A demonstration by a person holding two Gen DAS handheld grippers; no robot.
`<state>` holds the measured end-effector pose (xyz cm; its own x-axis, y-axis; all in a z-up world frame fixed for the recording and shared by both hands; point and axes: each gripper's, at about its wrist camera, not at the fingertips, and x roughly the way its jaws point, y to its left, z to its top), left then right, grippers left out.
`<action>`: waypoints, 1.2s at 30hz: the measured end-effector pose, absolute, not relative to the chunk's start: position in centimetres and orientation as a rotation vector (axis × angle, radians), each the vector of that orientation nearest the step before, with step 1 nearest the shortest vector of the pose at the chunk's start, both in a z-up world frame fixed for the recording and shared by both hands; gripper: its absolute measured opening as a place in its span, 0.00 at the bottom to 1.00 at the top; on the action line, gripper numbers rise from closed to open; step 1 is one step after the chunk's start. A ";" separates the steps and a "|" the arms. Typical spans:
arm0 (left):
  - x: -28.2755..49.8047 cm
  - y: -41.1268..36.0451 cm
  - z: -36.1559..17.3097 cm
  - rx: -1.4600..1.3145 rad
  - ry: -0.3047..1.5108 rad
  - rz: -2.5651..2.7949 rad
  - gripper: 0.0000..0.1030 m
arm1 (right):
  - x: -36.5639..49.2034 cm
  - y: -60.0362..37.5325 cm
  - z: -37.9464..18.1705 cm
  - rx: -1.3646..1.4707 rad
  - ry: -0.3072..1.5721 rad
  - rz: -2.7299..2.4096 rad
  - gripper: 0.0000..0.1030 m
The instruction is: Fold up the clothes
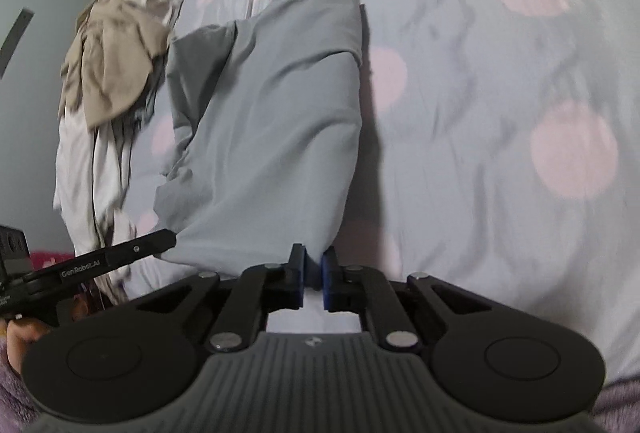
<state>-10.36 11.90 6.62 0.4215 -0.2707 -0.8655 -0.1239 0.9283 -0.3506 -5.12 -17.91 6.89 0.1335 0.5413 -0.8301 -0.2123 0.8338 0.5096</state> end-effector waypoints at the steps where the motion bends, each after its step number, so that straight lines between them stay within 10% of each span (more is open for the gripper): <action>1: -10.8 11.5 6.4 -0.369 1.148 -0.094 0.11 | -5.8 -17.8 6.8 0.266 1.327 0.563 0.09; 19: -8.1 10.2 10.7 -0.154 1.041 -0.085 0.50 | -3.7 -19.1 7.7 0.140 1.298 0.429 0.25; 31: -1.3 8.2 9.5 -0.021 0.954 -0.123 0.54 | 3.0 -16.5 9.8 -0.080 1.066 0.530 0.41; 36: 1.0 9.7 8.4 -0.117 0.942 -0.068 0.37 | 7.2 -16.6 8.9 -0.017 1.034 0.560 0.21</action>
